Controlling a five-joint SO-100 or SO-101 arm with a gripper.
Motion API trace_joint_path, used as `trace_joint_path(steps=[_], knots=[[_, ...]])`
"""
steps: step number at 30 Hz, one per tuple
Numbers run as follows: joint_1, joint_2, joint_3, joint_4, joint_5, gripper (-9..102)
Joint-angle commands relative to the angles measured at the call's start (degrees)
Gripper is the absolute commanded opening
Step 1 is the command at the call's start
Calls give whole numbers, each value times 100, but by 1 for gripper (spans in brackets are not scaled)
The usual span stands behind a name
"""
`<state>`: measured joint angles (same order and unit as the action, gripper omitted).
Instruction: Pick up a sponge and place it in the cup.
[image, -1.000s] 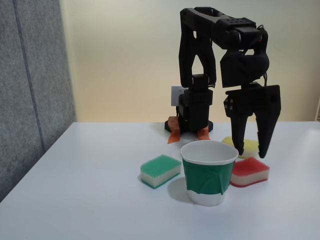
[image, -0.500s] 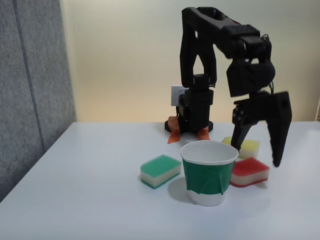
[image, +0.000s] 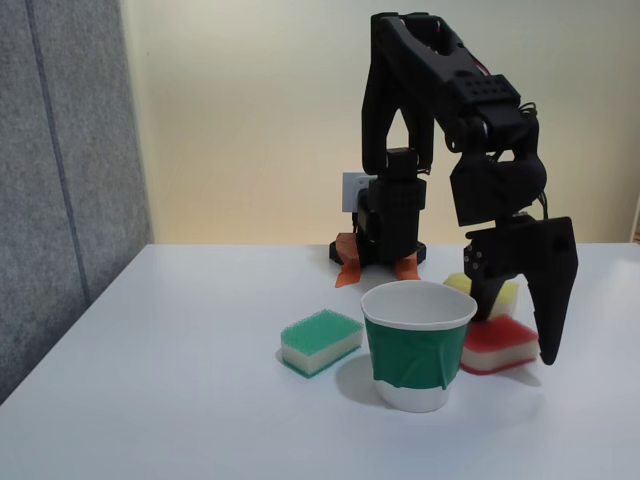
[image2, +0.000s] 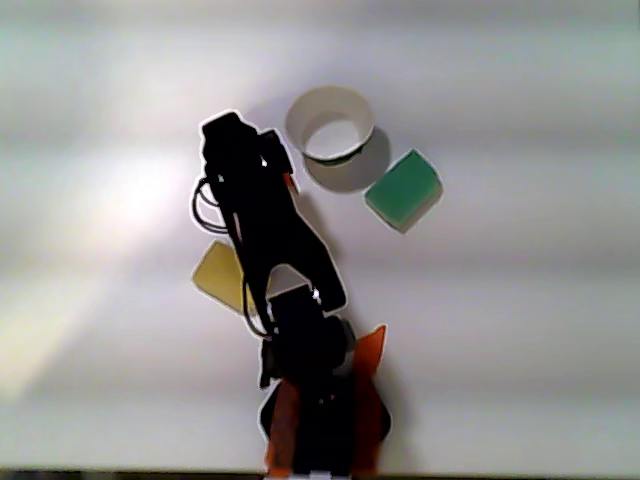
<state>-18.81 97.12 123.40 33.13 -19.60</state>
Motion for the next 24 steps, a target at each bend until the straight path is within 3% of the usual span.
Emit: trace_joint_path(steps=[1,15,21,24], knots=[[-26,-44,308,-220,62,32],[-53,352,1327,-791,967,0],[-62,360,1310,-844,896,0],[-70,633,1169,-431,967,0]])
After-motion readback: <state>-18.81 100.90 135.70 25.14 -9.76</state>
